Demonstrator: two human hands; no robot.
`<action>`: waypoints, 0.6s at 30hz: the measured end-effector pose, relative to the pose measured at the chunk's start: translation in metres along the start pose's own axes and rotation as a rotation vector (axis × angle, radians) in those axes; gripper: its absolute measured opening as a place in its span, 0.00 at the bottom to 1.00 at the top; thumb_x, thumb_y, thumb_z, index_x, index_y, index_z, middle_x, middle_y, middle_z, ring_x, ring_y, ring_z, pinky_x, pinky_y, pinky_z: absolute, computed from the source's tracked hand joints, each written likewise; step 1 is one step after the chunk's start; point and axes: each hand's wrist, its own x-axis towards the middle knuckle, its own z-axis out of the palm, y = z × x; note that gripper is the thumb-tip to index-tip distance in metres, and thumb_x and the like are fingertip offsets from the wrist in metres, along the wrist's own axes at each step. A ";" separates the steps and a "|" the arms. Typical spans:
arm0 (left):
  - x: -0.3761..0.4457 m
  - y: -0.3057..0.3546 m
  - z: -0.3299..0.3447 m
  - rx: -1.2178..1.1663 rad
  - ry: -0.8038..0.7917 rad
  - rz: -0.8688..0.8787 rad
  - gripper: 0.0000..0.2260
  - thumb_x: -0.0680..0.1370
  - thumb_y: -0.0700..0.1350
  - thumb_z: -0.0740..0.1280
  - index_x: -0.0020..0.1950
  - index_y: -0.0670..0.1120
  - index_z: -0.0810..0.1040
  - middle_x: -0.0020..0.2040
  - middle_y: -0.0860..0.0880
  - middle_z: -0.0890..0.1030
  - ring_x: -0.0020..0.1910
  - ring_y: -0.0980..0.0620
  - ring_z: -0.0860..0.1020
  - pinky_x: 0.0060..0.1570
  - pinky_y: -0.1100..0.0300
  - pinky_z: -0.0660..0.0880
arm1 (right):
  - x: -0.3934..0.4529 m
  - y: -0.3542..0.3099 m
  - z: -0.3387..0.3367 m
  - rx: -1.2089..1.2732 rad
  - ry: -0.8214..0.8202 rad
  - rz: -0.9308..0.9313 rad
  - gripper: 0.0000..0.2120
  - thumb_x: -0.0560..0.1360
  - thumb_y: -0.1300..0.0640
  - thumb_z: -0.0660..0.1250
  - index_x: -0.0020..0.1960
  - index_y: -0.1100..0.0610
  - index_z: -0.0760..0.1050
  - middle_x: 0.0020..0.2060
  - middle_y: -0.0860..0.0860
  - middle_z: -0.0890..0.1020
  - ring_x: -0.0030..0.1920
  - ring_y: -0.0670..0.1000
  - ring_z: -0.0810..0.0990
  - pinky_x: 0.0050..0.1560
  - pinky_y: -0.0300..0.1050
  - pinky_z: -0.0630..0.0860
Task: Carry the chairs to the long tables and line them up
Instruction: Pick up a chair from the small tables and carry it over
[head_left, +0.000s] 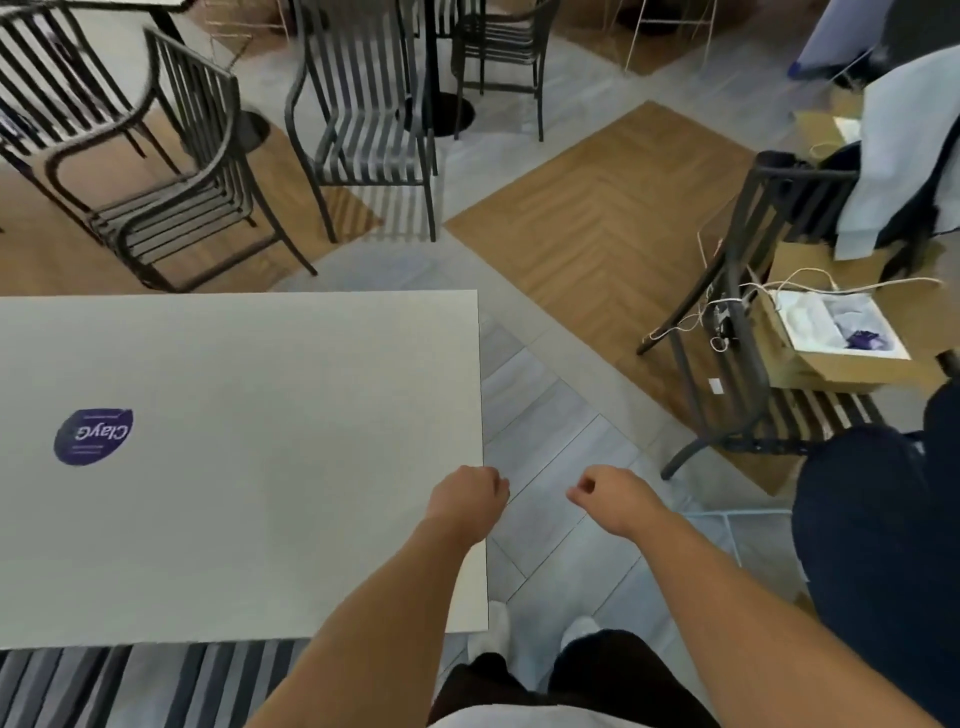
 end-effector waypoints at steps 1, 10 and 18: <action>0.012 0.004 -0.003 -0.011 0.002 -0.003 0.17 0.84 0.52 0.54 0.46 0.44 0.76 0.45 0.43 0.81 0.44 0.42 0.79 0.43 0.54 0.75 | 0.011 0.000 -0.010 -0.004 0.004 -0.001 0.14 0.81 0.43 0.64 0.51 0.53 0.77 0.47 0.51 0.82 0.48 0.51 0.80 0.53 0.48 0.79; 0.124 0.051 -0.028 -0.124 0.035 -0.097 0.18 0.85 0.54 0.55 0.44 0.45 0.76 0.41 0.45 0.80 0.40 0.43 0.78 0.39 0.56 0.72 | 0.135 0.010 -0.100 -0.095 -0.042 -0.076 0.11 0.82 0.44 0.64 0.51 0.51 0.75 0.48 0.50 0.82 0.48 0.51 0.80 0.50 0.46 0.77; 0.207 0.107 -0.084 -0.158 0.064 -0.226 0.18 0.85 0.55 0.57 0.52 0.45 0.81 0.49 0.45 0.83 0.49 0.43 0.81 0.48 0.54 0.77 | 0.234 0.021 -0.203 -0.154 -0.093 -0.133 0.12 0.81 0.44 0.64 0.52 0.53 0.77 0.48 0.51 0.82 0.49 0.53 0.80 0.51 0.47 0.77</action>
